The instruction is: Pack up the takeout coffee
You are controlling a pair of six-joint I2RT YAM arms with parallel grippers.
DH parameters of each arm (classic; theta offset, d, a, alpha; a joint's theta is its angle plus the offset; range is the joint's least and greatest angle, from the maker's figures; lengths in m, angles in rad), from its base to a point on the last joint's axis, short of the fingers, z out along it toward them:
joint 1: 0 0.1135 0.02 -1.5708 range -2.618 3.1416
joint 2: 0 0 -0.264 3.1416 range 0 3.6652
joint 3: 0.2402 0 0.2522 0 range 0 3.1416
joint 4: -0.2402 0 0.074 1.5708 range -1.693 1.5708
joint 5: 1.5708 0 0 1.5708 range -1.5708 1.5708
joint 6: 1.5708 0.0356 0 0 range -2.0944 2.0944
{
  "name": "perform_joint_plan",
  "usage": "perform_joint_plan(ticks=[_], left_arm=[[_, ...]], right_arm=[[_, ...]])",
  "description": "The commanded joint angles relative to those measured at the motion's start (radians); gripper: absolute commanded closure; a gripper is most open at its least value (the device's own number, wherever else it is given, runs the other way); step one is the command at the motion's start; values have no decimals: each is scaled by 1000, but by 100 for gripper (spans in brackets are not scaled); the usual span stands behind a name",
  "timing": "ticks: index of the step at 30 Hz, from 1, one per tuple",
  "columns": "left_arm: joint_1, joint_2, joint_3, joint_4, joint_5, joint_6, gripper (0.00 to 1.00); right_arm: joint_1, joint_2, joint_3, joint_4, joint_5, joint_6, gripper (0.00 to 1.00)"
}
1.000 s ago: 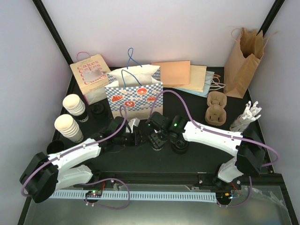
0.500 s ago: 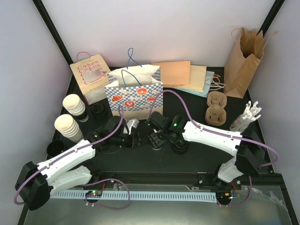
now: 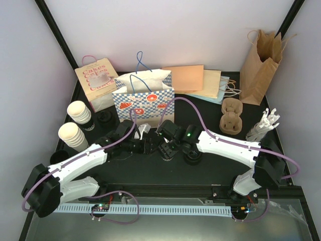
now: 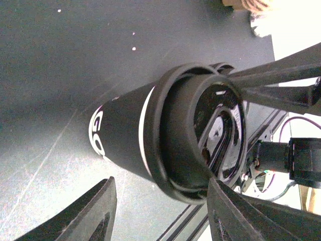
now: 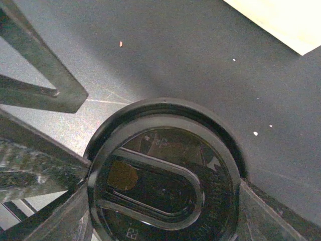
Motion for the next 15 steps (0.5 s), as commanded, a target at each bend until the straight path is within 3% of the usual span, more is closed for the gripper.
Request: perform_joint_plan(ticks=[1, 15], left_arm=[[2, 16, 44, 106, 21, -2, 47], [8, 82, 92, 112, 15, 11, 42]], right_arm=[[10, 38, -53, -23, -66, -11, 28], [10, -19, -55, -4, -51, 10, 15]])
